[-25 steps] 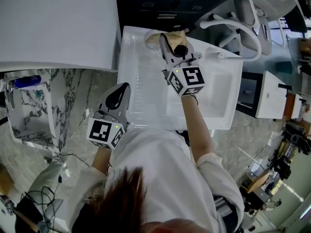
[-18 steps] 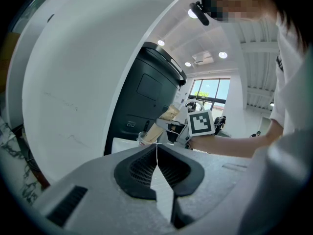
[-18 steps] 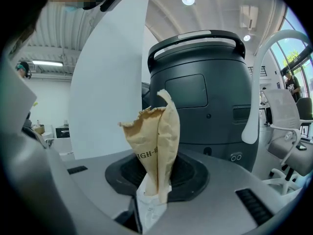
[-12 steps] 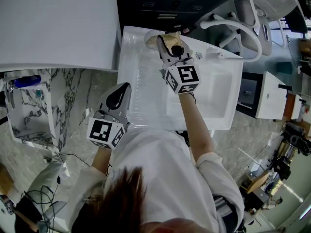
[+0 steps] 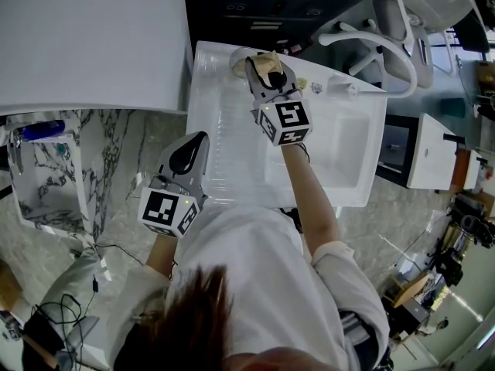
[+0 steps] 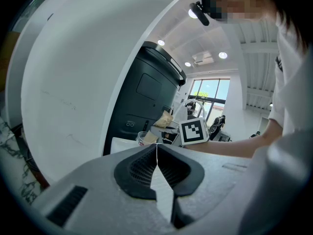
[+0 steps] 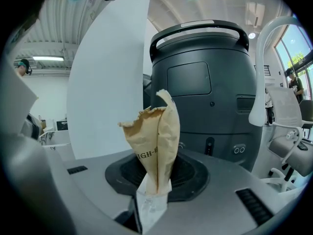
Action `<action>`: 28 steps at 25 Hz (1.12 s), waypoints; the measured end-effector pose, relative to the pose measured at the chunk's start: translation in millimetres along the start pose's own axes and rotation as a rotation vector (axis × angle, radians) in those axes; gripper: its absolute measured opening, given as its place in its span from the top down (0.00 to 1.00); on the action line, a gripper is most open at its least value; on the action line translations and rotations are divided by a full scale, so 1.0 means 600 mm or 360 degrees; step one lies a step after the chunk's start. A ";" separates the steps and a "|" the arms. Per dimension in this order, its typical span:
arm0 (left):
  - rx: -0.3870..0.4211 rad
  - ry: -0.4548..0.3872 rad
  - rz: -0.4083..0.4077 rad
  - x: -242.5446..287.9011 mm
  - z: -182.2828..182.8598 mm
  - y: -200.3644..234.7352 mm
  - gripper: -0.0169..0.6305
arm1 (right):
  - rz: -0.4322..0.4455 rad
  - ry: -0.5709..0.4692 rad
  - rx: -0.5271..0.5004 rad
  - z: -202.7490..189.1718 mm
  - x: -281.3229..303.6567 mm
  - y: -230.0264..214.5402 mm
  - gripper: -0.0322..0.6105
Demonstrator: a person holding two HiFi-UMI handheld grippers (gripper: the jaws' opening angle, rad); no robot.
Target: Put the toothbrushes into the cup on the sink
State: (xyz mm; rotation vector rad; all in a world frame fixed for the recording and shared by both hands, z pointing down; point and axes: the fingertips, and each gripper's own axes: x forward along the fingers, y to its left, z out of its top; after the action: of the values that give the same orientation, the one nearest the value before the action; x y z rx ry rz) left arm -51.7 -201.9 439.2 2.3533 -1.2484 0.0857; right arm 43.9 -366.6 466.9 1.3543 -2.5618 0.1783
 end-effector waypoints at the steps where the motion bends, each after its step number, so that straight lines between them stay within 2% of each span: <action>1: 0.0001 0.0001 0.0000 0.000 0.000 0.000 0.95 | -0.0001 0.0006 0.0000 -0.002 0.001 0.000 0.79; 21: 0.0006 0.0008 0.0006 -0.004 -0.002 -0.003 0.95 | 0.0050 0.0041 -0.0080 -0.019 0.009 0.013 0.79; 24: 0.0009 0.0007 0.0009 -0.005 0.001 -0.002 0.95 | 0.0076 0.0078 -0.0060 -0.028 0.007 0.018 0.65; 28: 0.0008 0.0008 0.0008 -0.003 0.000 -0.003 0.95 | 0.0073 0.0106 -0.0054 -0.043 0.002 0.016 0.62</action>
State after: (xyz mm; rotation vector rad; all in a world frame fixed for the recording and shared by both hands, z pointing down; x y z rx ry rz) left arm -51.4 -199.7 438.1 2.3530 -1.2528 0.0967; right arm 39.3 -356.9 491.9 1.2572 -2.5304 0.1841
